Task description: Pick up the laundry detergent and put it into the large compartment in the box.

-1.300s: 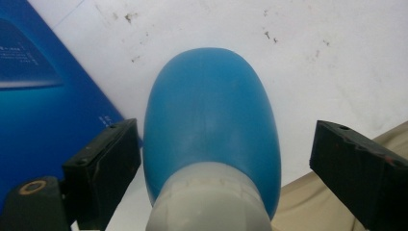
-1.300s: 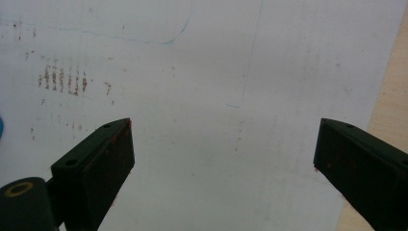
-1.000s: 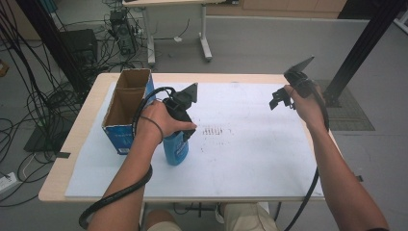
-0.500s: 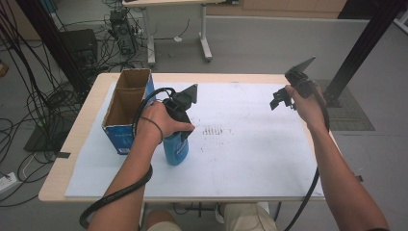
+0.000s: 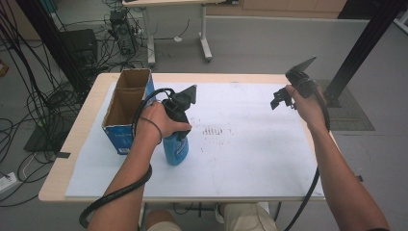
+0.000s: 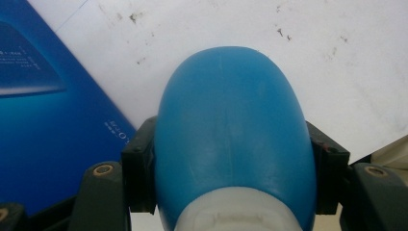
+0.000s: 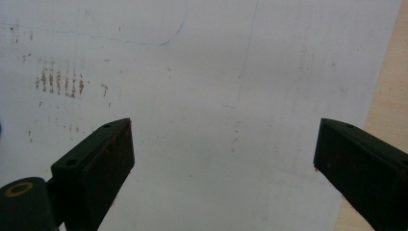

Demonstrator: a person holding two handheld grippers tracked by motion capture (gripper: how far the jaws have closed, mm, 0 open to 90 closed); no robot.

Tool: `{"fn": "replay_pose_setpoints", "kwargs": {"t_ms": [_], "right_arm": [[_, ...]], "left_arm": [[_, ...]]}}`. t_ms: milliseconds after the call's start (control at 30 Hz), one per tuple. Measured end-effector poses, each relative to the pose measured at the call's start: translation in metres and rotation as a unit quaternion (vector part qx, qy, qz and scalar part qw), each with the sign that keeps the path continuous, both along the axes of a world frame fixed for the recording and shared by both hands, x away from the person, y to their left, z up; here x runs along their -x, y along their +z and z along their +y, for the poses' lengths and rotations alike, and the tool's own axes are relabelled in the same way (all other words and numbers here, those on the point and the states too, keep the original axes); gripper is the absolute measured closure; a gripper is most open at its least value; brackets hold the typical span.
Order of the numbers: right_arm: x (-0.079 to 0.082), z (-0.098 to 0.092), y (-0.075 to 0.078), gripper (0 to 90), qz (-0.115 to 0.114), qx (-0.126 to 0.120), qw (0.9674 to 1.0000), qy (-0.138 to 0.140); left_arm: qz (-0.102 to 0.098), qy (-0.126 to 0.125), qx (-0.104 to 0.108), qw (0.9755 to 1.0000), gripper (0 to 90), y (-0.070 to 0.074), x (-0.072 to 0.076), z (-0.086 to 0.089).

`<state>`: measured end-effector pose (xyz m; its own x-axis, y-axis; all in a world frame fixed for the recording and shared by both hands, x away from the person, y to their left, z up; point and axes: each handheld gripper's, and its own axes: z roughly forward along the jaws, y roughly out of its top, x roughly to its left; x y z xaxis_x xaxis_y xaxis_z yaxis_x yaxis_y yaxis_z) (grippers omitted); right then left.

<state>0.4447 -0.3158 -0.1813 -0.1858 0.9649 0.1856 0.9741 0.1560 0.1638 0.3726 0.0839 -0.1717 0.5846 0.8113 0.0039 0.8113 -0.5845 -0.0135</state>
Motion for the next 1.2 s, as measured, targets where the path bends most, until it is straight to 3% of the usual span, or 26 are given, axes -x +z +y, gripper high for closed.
{"fn": "replay_pose_setpoints", "kwargs": {"t_ms": [667,1200], "right_arm": [[-0.0015,0.0032,-0.0020,6.9,0.003,0.005,1.0000,0.005],[-0.0017,0.0034,-0.0019,6.9,0.004,0.004,1.0000,0.007]], "left_arm": [[0.005,-0.014,0.001,0.9999,37.4,0.0004,-0.0028,0.0026],[0.005,-0.007,-0.001,1.0000,37.7,0.0003,-0.0021,0.0008]]}}
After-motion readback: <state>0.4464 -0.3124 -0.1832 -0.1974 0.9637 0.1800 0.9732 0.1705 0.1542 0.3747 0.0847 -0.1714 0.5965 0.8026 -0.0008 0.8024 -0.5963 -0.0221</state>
